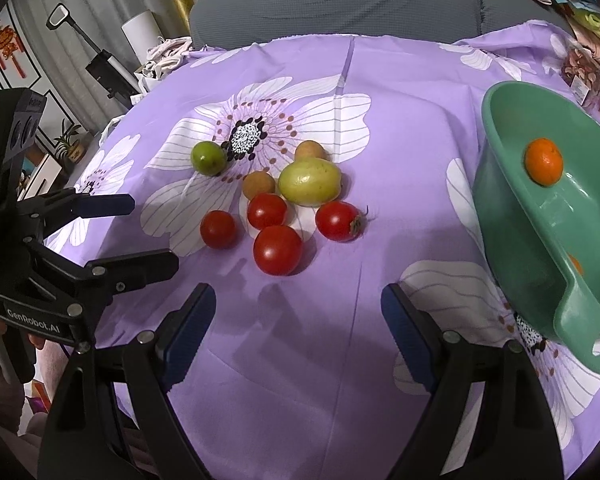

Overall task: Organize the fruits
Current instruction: 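Grasp a red tomato with the left gripper while the right gripper grasps another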

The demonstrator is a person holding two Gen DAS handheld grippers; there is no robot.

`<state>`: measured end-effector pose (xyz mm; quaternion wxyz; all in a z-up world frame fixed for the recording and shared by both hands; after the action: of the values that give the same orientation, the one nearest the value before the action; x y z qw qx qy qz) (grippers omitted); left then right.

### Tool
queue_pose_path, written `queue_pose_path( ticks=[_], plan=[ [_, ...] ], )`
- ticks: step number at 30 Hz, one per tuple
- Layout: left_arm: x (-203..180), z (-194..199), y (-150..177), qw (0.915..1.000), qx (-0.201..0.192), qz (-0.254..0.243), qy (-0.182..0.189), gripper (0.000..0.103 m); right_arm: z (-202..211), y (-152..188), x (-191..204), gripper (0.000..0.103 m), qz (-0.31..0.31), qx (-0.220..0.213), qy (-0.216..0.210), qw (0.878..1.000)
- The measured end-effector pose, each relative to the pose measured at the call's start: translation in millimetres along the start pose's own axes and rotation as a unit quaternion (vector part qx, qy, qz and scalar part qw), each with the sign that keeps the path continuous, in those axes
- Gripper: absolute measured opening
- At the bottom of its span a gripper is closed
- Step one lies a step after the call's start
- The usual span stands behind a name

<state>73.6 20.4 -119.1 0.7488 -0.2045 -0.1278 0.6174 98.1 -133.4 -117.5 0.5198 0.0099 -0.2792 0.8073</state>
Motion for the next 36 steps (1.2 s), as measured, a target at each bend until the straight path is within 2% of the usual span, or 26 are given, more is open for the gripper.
queue_pose_path(
  ticks=[4,10,12,14,16,18,21,26,29,31,34,35,36],
  plan=[
    [1,-3,0,1.0,0.002,0.001,0.003,0.1,-2,-2,0,0.085,-0.001,0.001,-0.001,1.0],
    [3,-9,-3,0.9999,0.005,-0.001,0.012,0.098,-11,-5,4,0.077,0.007,0.01,-0.011,1.0],
    [2,-11,-4,0.9996,0.005,-0.003,0.026,0.09,-15,-6,6,0.069,0.012,0.016,-0.019,1.0],
    [0,-14,-6,0.9994,0.008,-0.007,0.034,0.086,-18,-6,8,0.064,0.02,0.021,-0.022,0.999],
    [-1,-17,-7,0.9992,0.01,-0.01,0.038,0.085,-20,-7,10,0.062,0.027,0.025,-0.025,0.999],
    [-3,-19,-9,0.9988,0.012,-0.013,0.045,0.077,-24,-10,10,0.058,0.034,0.029,-0.023,0.999],
    [-5,-23,-12,0.9986,0.014,-0.018,0.048,0.073,-29,-13,12,0.052,0.044,0.038,-0.024,0.998],
    [-3,-29,-13,0.9981,0.017,-0.014,0.058,0.063,-36,-16,16,0.049,0.063,0.047,-0.02,0.997],
    [-4,-32,-14,0.9982,0.017,-0.017,0.055,0.06,-39,-17,18,0.047,0.073,0.05,-0.017,0.996],
    [-3,-32,-16,0.9979,0.015,-0.011,0.062,0.054,-41,-18,18,0.045,0.081,0.052,-0.013,0.995],
    [-1,-32,-17,0.9976,0.014,-0.005,0.067,0.043,-43,-17,20,0.034,0.095,0.054,-0.009,0.994],
    [-1,-33,-18,0.9976,0.014,-0.006,0.068,0.037,-43,-17,20,0.032,0.096,0.055,-0.011,0.994],
    [-1,-33,-18,0.9976,0.015,-0.007,0.068,0.035,-43,-18,20,0.032,0.097,0.054,-0.011,0.994]
  ],
)
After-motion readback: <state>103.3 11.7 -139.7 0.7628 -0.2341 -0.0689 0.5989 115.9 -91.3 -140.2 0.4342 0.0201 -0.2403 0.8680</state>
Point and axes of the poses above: each gripper's, at about its wrist camera, not at the fingertips, and z roughly against the way its jaws point, x to its left, y to its underside, the point moved 9 cm from there along -z, roughly the way its jaws point, and after that the axes turned 9 degrees about -z, right-handed, at the moved point
